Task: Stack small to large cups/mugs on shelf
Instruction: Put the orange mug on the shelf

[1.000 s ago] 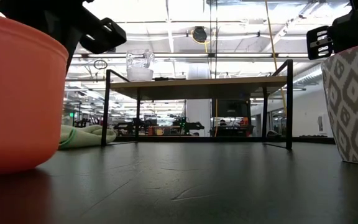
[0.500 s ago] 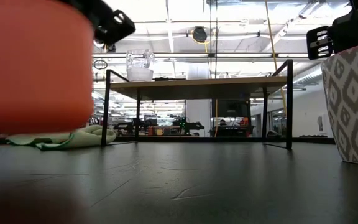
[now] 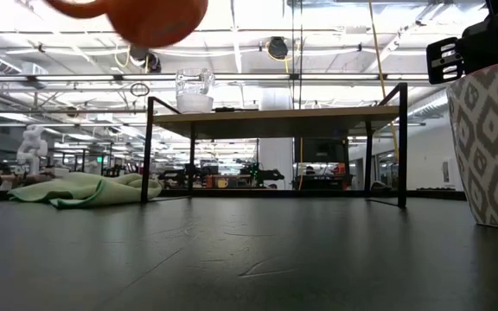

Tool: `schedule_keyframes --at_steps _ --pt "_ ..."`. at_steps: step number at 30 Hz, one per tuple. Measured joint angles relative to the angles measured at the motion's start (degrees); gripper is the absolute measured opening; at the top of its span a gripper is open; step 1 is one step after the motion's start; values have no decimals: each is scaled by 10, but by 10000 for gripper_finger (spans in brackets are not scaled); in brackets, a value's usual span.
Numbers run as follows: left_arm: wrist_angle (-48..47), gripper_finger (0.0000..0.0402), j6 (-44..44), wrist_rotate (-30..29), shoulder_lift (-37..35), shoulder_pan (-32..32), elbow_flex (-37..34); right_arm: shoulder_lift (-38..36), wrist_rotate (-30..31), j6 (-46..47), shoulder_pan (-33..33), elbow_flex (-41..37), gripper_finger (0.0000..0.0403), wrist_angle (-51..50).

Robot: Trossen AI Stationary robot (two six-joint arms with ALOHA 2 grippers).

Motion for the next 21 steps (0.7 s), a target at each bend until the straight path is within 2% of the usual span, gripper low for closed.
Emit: schedule_keyframes --at_steps 7,14,21 --pt "66 4 27 -51 -28 40 0 0 0 -3 0 0 0 0" --pt "152 4 37 -54 -27 101 0 0 0 -6 0 0 0 0" --pt "150 4 64 -43 -38 127 0 0 0 -4 0 0 0 -1"
